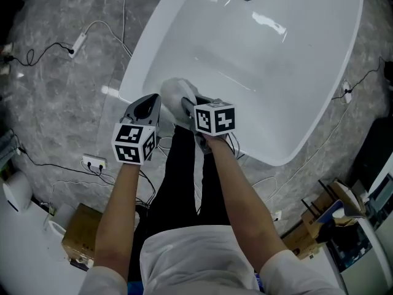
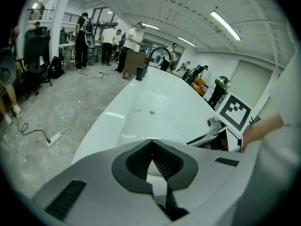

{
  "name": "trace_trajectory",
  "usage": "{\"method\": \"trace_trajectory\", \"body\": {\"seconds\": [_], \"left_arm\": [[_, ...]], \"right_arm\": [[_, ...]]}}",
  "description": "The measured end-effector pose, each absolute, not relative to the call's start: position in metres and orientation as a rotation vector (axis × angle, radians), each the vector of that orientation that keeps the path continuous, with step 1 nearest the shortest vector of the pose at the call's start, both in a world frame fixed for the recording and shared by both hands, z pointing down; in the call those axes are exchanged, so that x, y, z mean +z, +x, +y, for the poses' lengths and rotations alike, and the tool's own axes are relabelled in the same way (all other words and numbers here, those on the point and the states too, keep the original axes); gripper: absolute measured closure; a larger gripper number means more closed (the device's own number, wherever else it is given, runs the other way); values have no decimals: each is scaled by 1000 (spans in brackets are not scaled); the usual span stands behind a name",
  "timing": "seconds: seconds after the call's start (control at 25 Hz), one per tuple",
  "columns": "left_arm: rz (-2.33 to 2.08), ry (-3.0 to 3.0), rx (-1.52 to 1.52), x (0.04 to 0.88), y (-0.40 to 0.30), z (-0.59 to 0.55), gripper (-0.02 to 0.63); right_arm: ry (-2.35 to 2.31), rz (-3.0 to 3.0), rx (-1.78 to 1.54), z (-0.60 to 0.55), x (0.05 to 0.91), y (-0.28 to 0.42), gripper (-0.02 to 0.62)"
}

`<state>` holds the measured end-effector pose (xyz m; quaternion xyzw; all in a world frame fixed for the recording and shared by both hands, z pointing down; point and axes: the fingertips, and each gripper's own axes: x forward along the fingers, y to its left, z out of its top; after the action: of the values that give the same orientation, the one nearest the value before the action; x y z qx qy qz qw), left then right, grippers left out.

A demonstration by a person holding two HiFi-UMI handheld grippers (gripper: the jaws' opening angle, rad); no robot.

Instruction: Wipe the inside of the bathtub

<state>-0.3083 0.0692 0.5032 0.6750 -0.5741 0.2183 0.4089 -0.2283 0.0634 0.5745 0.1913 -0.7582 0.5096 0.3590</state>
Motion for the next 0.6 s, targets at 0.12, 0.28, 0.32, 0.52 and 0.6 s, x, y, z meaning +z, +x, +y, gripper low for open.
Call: {"method": "trace_trajectory", "body": {"seconds": [0.12,0.28,0.32,0.52,0.6], "left_arm": [[-1473,1690,542,501,-329,70,600],[-1492,1693,543,497,-346,70,600],[-1492,1696,543,497,-349,69,600],[-1463,1731,539,500,-345,57,600],[-1440,1756,539,501,-338,49,600]], "right_arm": [[453,-1990,1326,64,568,-257,497],[430,-2016,1338,64,563,-277,497],[431,-2013,1348,64,565,-278,498],[456,-1959,1379,57,586,-276,499],[469,-1947,1384,52,591,-276,499]]}}
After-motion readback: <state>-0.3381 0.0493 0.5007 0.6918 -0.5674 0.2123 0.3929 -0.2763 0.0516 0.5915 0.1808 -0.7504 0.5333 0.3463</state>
